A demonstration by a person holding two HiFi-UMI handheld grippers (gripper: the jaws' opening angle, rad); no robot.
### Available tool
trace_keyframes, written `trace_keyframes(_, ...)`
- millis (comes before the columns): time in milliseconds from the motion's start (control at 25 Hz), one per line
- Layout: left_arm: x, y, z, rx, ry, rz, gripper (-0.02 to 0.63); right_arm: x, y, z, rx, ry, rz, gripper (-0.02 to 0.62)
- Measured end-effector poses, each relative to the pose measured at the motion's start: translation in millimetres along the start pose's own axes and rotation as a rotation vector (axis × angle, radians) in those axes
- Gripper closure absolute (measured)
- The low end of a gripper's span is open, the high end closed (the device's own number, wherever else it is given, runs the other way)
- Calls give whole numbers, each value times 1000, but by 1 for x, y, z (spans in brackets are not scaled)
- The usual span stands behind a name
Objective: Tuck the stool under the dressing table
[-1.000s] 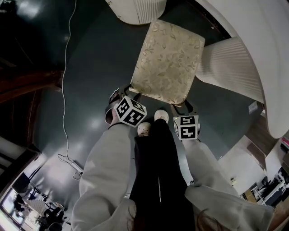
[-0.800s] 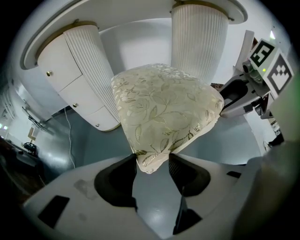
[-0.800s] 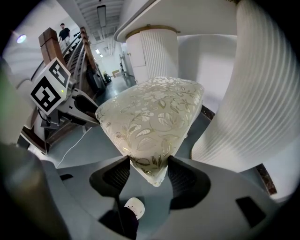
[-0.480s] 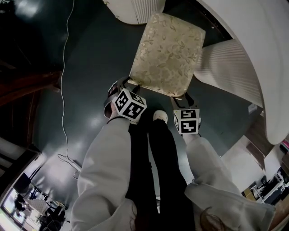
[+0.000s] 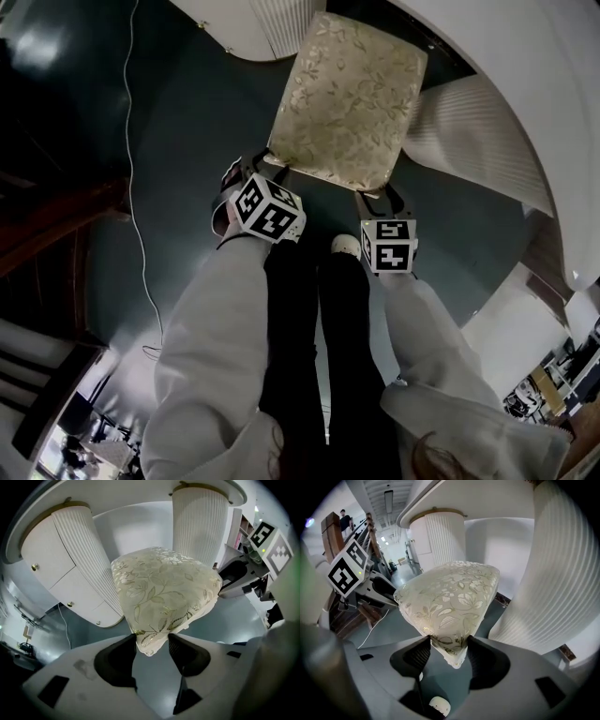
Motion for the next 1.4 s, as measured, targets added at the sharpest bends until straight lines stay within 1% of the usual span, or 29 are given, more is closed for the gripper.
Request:
trace_keyframes(200,-1,25,7,50,-15,73,388,-9,11,9,32,-16,39,296)
trace_keyframes(280,-4,41,13,68,-21,93,385,-20,15,17,42,-23,50,295)
trace_keyframes(360,-12,59,19,71,-26,104,384,-36,14,25,52,-32,64,296)
trace_keyframes(440,-18,67,20,69,-37,114,383,-44,14,26,64,-45,76,298)
trace_keyframes(680,-18,75,28,69,-71,155,383,-42,19,33,93,-78,108,298)
trace_keyframes(880,-21,78,30,64,-98,162,383,-43,17,35,98,-107,116,296)
trace_keyframes(1040,-14,80,27,44,-137,166,383,-40,25,34,104,-138,116,296)
trace_keyframes(1240,-10,81,30,37,-175,181,383,-35,27,37,123,-167,125,295)
trace_keyframes(1320,-15,84,31,25,-189,178,385,-38,24,37,129,-179,131,295)
trace_keyframes(1400,-28,89,31,15,-203,180,385,-49,16,35,133,-188,138,295)
Point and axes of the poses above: the fingertips, and each gripper's own axes: z forward along the fingers, y to its left, x out of its underside, the point moved 7 cm from there along -z, backward along the fingers, and after that the axes turned 13 degrees about z, right-handed, at the moved point
